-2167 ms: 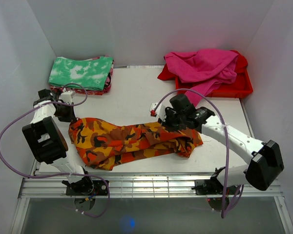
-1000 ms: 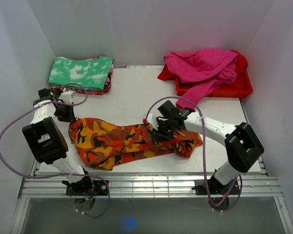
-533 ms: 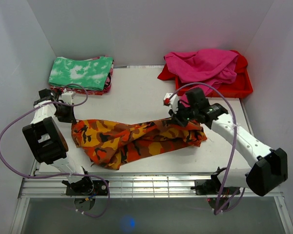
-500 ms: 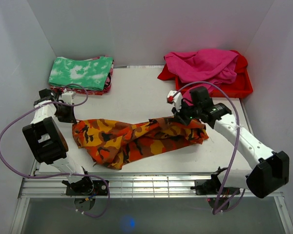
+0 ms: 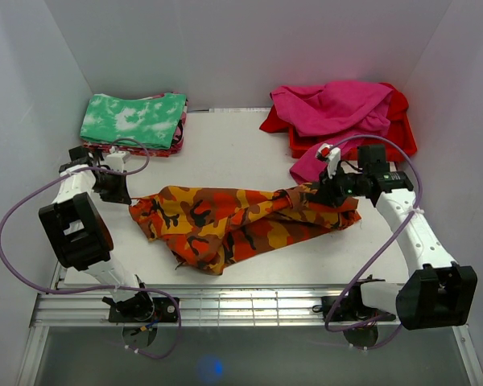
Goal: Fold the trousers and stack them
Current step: Flatten the trousers out
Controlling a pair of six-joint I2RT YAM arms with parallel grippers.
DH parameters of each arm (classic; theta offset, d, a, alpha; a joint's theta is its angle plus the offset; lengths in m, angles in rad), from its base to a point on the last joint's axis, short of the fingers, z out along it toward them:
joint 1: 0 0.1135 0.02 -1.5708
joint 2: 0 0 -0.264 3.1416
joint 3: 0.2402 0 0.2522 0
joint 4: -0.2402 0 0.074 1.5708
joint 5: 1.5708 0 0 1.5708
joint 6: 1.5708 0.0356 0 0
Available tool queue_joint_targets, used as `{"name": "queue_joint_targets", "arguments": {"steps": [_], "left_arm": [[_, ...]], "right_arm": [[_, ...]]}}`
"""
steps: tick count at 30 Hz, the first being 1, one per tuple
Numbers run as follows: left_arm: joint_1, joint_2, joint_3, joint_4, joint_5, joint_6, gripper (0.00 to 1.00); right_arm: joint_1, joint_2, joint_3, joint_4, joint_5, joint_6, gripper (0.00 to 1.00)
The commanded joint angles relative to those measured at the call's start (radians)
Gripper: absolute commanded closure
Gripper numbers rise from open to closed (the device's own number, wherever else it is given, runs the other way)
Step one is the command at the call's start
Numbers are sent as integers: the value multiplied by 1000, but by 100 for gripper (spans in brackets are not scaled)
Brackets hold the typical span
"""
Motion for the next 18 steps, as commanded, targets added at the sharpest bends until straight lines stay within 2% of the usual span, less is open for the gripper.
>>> {"name": "queue_joint_targets", "arguments": {"steps": [1,2,3,4,5,6,7,14,18], "left_arm": [[17,-34,20,48,-67,31,100],[17,-33,19,51,-72,34,100],[19,-33,17,51,-75,43,100],[19,-33,12,57,-78,46,100],[19,-33,9,59,-83,49,100],[19,-33,8,61,-83,52,100],[19,-30,8,61,-81,52,100],[20,-26,12,70,-106,71,100],[25,-25,31,70,-115,80,100]], "right_arm": [[-40,-3,-7,-39,-22,-18,91],[-49,2,-5,-41,-28,-16,89],[-54,5,-2,-41,-31,-12,79],[-63,8,-1,-42,-38,-9,75],[-66,16,1,-41,-43,-7,75],[-66,22,2,-39,-46,-7,87],[-69,25,4,-41,-48,-4,92],[-91,54,28,-32,-51,31,92],[-198,79,67,3,-52,80,92]]}}
